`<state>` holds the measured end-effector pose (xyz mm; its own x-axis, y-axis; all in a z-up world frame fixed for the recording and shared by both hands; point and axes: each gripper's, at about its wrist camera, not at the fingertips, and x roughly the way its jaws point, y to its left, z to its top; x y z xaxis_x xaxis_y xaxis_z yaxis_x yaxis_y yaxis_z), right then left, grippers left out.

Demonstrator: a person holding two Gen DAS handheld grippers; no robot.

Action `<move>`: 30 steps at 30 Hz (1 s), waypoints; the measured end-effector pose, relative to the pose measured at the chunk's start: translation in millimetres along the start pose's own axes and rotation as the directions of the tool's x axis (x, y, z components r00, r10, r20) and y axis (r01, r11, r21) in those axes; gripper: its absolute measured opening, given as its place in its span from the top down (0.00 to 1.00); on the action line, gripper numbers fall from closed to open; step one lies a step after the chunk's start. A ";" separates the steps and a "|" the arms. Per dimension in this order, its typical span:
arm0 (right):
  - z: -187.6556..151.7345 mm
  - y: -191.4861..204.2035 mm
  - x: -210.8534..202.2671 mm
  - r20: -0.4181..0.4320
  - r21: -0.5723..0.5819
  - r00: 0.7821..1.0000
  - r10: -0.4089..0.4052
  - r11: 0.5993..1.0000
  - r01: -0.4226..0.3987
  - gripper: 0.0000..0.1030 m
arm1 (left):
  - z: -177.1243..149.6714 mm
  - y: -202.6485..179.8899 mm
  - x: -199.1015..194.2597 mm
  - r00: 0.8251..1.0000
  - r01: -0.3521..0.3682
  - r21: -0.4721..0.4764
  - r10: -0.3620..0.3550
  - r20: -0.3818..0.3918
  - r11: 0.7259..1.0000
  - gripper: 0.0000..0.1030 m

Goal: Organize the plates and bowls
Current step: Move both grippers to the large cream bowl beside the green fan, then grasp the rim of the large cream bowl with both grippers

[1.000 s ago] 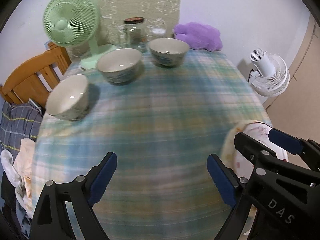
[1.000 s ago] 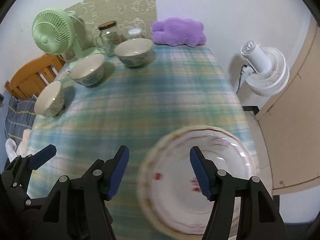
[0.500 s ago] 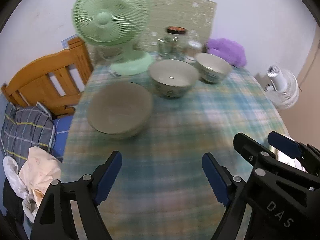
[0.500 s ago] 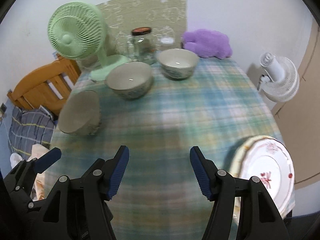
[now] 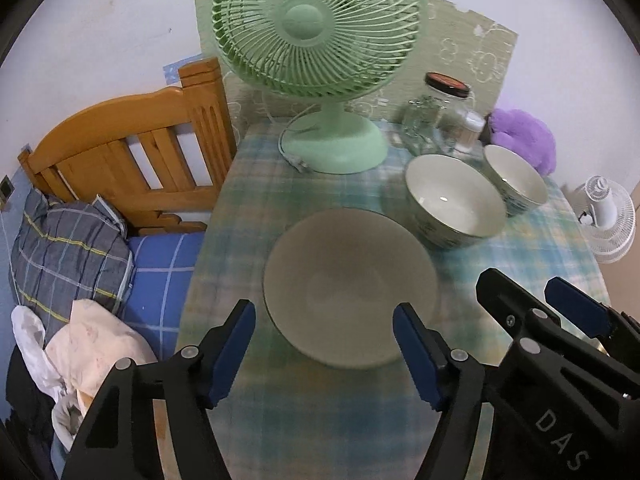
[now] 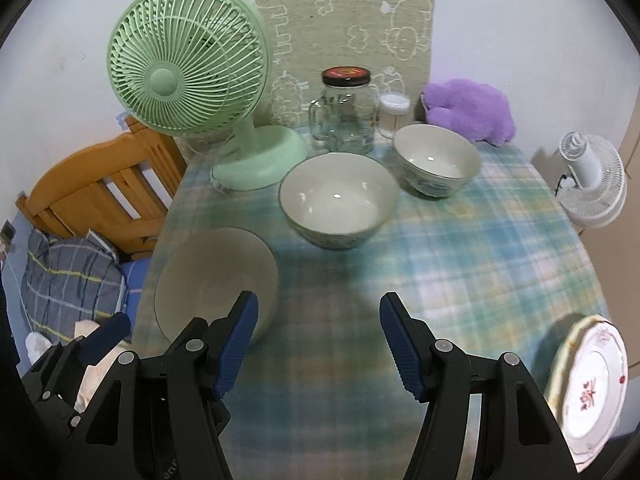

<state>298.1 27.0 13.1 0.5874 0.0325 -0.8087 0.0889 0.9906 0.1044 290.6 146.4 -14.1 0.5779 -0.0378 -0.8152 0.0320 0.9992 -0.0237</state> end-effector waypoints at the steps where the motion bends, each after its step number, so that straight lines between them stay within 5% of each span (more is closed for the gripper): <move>1: 2.5 2.8 4.7 -0.001 0.000 1.000 0.001 1.000 -0.001 0.35 | 2.9 2.3 4.6 1.000 -0.003 -0.003 0.003 0.000 1.000 0.30; 9: 16.4 23.4 44.2 -0.020 -0.005 1.000 -0.001 1.000 0.001 0.37 | 16.7 16.6 42.4 1.000 -0.016 -0.005 0.016 -0.024 1.000 0.44; 15: 16.7 33.4 70.0 -0.067 -0.012 0.998 -0.004 1.000 0.003 0.48 | 18.0 22.6 63.7 0.998 -0.025 0.005 0.025 -0.066 1.000 0.59; 22: 15.4 38.4 90.0 -0.124 -0.022 0.992 0.001 1.000 -0.004 0.77 | 16.9 22.5 75.9 0.995 -0.032 0.022 0.034 -0.093 0.999 0.72; 30: 16.4 42.7 93.1 -0.134 -0.047 0.991 -0.025 0.999 0.019 0.80 | 17.2 24.2 76.7 0.993 -0.040 0.027 0.043 -0.113 0.999 0.78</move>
<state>369.8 70.1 -48.2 0.4714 0.0250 -0.8815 0.0625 0.9961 0.0617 349.7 167.5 -67.3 0.4828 0.0068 -0.8757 0.0304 0.9992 0.0245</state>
